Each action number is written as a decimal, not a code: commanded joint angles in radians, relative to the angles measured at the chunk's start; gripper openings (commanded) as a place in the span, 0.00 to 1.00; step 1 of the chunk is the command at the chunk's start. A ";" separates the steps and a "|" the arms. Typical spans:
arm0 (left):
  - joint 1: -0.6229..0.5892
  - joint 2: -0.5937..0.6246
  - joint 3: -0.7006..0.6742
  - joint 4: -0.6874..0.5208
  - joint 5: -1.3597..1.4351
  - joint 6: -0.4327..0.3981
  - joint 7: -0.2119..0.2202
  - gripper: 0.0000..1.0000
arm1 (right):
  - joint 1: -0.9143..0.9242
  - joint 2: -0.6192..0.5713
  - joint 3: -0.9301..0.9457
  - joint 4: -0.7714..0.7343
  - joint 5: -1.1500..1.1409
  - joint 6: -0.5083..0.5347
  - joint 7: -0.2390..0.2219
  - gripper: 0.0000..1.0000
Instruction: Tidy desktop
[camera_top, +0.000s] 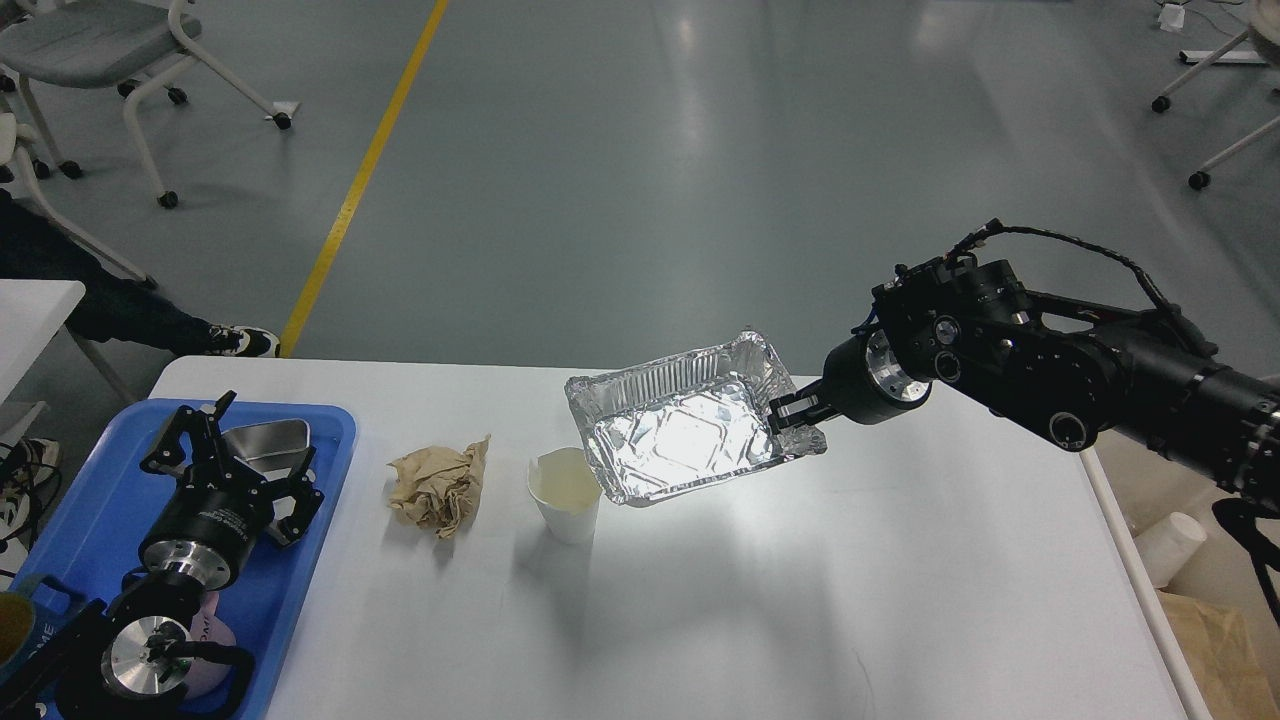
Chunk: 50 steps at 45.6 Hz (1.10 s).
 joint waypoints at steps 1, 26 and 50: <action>-0.003 -0.006 -0.009 -0.002 -0.005 -0.013 0.002 0.96 | -0.003 -0.004 -0.001 0.000 0.000 0.000 0.000 0.00; 0.014 -0.005 -0.093 -0.005 -0.017 0.132 -0.012 0.94 | -0.006 -0.010 0.004 0.003 0.000 -0.002 -0.002 0.00; 0.028 0.269 0.125 -0.224 0.034 0.229 -0.076 0.95 | -0.012 -0.011 0.010 0.002 0.000 -0.009 -0.003 0.00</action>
